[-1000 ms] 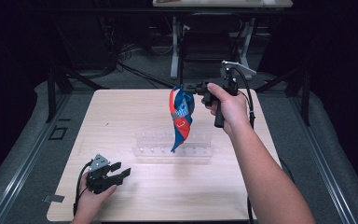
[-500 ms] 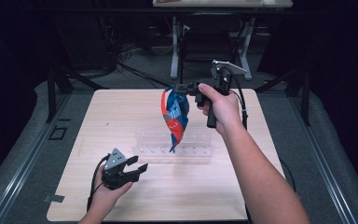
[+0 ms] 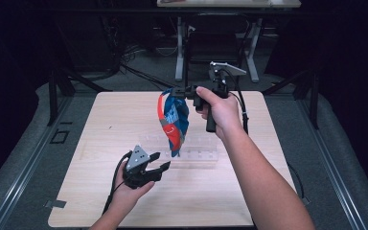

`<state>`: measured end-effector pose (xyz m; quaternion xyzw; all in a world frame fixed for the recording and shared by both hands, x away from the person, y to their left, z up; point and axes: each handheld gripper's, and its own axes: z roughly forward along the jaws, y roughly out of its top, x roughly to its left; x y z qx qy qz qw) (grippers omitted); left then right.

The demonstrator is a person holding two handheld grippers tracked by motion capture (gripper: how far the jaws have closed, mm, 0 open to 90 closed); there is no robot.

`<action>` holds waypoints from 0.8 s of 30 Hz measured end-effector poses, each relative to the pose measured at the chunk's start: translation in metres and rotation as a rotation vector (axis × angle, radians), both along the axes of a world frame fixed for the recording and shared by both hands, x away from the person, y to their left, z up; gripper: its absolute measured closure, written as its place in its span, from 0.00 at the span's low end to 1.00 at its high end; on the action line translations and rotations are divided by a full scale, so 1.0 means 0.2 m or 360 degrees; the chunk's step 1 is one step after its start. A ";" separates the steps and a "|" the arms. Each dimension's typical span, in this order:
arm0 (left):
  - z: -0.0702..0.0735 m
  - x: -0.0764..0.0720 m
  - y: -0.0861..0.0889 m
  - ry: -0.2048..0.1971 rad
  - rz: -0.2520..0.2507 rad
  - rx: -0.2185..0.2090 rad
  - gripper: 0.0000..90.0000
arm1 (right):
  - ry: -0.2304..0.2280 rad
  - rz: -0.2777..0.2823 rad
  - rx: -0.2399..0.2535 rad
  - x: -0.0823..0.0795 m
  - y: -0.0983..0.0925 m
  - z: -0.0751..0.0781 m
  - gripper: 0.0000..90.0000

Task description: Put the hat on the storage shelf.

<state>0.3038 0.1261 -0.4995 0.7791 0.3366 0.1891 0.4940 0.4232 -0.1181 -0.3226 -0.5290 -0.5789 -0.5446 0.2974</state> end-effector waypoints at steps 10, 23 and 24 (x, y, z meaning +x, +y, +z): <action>0.04 0.05 -0.11 -0.0026 0.0013 0.0018 0.74 | -0.0001 -0.0010 0.0002 0.00 -0.01 0.00 1.00; 0.03 0.03 -0.16 -0.0149 0.0032 0.0232 0.98 | -0.0005 0.0000 -0.0006 -0.01 -0.02 -0.01 1.00; 0.03 0.03 -0.16 -0.0144 0.0032 0.0234 0.98 | 0.0000 0.0006 0.0000 -0.01 -0.02 -0.02 1.00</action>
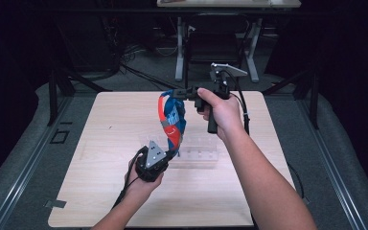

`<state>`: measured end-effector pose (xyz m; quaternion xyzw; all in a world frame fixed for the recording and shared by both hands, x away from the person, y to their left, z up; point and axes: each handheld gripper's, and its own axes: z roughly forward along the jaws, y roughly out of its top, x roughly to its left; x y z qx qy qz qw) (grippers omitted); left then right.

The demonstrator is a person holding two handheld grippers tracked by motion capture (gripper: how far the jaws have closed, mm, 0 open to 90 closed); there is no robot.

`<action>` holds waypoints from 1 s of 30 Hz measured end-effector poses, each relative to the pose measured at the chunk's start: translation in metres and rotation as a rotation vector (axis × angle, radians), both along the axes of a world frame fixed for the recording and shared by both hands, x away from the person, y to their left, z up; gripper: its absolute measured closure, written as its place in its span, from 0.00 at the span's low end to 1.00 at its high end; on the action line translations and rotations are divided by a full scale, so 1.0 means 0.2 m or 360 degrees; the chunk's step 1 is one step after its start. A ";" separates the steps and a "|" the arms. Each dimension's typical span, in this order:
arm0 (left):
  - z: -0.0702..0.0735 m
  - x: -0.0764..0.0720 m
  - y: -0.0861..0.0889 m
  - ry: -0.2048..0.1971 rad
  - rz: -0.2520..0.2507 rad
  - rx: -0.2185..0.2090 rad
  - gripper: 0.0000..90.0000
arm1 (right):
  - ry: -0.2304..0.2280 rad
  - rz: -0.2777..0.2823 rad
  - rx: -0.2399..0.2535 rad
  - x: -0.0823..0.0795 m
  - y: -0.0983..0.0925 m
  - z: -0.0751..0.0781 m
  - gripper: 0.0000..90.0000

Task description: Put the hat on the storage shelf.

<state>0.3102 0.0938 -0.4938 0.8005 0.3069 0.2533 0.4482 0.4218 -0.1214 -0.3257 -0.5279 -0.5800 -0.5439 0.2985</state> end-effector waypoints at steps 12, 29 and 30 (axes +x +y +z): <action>-0.06 0.01 0.00 0.0003 0.0008 -0.0017 0.98 | 0.0018 -0.0017 -0.0048 0.00 -0.03 -0.04 1.00; -0.12 0.01 0.02 0.0021 0.0028 -0.0035 0.98 | 0.0000 -0.0072 -0.0173 0.00 -0.11 -0.10 0.99; -0.12 0.01 0.02 0.0027 0.0029 -0.0034 0.98 | -0.0004 -0.0077 -0.0187 0.00 -0.12 -0.10 0.99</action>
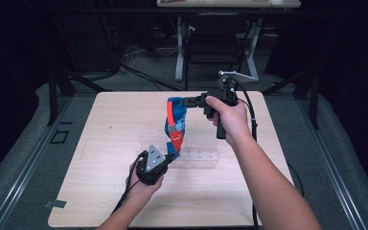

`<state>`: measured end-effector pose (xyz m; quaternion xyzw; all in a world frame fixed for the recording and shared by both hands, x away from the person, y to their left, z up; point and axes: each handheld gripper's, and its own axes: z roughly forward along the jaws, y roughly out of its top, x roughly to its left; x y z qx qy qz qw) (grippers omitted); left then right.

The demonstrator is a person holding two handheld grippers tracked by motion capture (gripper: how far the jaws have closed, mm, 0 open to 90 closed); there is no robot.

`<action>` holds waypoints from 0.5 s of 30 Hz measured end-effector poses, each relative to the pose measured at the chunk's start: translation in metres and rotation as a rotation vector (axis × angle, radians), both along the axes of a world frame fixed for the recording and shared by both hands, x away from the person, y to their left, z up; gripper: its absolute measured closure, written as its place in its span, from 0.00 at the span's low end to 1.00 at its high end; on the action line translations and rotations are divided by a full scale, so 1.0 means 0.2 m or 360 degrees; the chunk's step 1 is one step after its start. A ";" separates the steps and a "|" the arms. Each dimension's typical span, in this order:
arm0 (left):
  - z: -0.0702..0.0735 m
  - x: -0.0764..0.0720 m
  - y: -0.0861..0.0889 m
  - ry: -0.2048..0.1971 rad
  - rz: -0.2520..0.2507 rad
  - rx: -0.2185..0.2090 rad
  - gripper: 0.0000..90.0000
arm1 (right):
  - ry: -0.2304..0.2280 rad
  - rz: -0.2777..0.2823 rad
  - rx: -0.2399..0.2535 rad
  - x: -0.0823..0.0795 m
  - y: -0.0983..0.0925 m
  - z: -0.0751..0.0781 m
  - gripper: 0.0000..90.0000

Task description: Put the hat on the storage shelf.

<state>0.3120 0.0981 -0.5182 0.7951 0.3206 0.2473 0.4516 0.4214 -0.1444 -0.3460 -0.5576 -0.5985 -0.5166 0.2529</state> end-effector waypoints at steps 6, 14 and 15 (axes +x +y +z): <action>-0.04 0.00 0.01 0.0033 0.0010 -0.0024 0.98 | 0.0011 -0.0016 -0.0014 -0.01 -0.03 -0.02 0.94; -0.05 0.00 0.03 0.0066 0.0012 -0.0050 0.98 | -0.0015 -0.0043 -0.0073 -0.02 -0.08 -0.02 0.90; -0.05 0.00 0.03 0.0072 0.0012 -0.0050 0.98 | -0.0016 -0.0051 -0.0072 -0.02 -0.08 -0.02 0.90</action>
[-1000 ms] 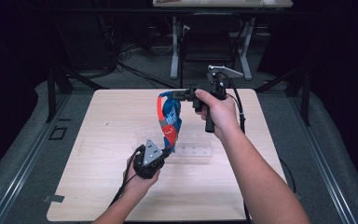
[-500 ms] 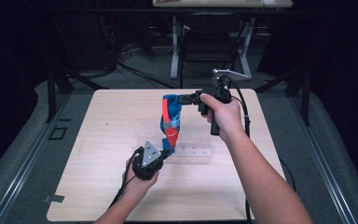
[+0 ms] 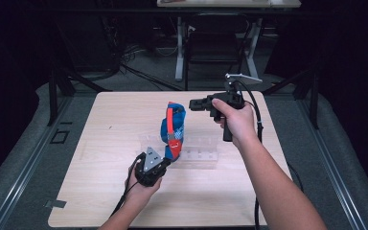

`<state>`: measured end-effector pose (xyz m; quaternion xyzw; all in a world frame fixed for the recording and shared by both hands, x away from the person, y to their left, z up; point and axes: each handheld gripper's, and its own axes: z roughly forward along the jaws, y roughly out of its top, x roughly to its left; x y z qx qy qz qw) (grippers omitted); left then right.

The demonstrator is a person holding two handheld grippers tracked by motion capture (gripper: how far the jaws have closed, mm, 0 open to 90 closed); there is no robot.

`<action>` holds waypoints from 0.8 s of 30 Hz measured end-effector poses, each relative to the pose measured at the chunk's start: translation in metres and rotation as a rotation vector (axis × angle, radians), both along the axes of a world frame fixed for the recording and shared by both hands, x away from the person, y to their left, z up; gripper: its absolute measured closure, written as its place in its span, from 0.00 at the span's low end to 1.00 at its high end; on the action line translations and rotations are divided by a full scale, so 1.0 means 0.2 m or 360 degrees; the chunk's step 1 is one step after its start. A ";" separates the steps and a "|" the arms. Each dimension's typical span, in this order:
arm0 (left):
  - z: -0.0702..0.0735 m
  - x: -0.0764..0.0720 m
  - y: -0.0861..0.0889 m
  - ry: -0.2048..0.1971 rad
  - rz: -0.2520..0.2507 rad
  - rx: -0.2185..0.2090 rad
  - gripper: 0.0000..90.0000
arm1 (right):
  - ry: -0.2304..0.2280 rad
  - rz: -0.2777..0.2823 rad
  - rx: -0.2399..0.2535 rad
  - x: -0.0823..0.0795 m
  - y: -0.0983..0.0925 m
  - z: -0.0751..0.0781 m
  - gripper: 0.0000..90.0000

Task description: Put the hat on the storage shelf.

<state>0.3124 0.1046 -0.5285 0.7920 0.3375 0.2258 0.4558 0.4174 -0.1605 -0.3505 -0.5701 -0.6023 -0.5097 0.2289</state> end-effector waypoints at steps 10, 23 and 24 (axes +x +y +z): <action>-0.01 0.00 0.01 0.0017 0.0014 0.0008 0.96 | -0.0018 -0.0045 -0.0049 -0.01 -0.06 -0.01 0.88; -0.02 -0.03 0.08 0.0072 0.0008 -0.0048 0.70 | -0.0125 -0.0061 -0.0318 -0.08 -0.07 -0.04 0.81; -0.02 -0.04 0.09 0.0083 0.0012 -0.0054 0.68 | -0.0123 -0.0058 -0.0339 -0.09 -0.07 -0.05 0.81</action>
